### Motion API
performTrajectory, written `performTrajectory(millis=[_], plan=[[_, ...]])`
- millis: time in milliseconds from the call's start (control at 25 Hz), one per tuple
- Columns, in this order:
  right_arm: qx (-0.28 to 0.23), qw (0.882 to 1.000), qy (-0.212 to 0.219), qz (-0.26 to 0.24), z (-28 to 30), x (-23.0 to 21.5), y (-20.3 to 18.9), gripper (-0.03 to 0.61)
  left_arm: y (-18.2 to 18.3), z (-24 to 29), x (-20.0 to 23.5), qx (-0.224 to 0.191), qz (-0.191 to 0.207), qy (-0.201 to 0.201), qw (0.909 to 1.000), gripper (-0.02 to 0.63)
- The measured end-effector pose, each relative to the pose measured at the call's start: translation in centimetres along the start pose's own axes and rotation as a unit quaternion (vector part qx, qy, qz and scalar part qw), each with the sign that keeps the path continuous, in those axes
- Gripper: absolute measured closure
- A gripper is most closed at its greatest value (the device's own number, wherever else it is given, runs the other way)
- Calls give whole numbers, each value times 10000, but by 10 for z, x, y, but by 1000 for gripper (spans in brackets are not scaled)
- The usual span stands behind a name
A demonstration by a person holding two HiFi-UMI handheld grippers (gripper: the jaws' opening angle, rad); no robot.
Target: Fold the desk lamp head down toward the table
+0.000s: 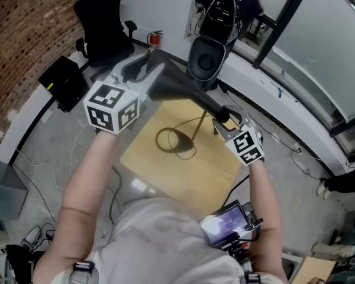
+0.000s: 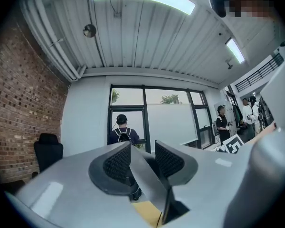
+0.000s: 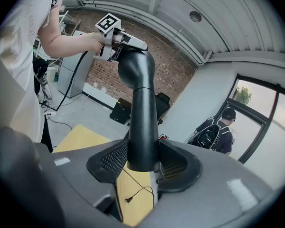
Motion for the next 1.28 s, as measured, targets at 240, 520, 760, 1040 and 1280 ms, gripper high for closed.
performTrajectory(millis=[240,520,760,1040,1280], plan=[[257,9991,-18,-340,-3,-4,7,360,-17,-6,7,110,-252,94,9996,451],[579,9965,-33,-605,-4,-4,13,360,-32,-10,12,193,-459,97,9987,449],[811,9930,-55,-856,-7,-6,19,360,-48,-14,15,291,-662,107,9973,448],[1166,9865,-130,-1140,-6,-2,24,360,-67,-20,16,329,-864,77,9957,445],[1479,9798,-312,-1308,-5,2,27,360,-75,-25,17,288,-948,32,9951,443]])
Point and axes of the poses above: the fingertips, and each gripper's own axes: z forward along the fingers, x to its left, y out of its top, the point moved 6 cm from there along -z, backward along the fingers, and after that the axes turned 15 degrees about z, right-handed, at the moved point
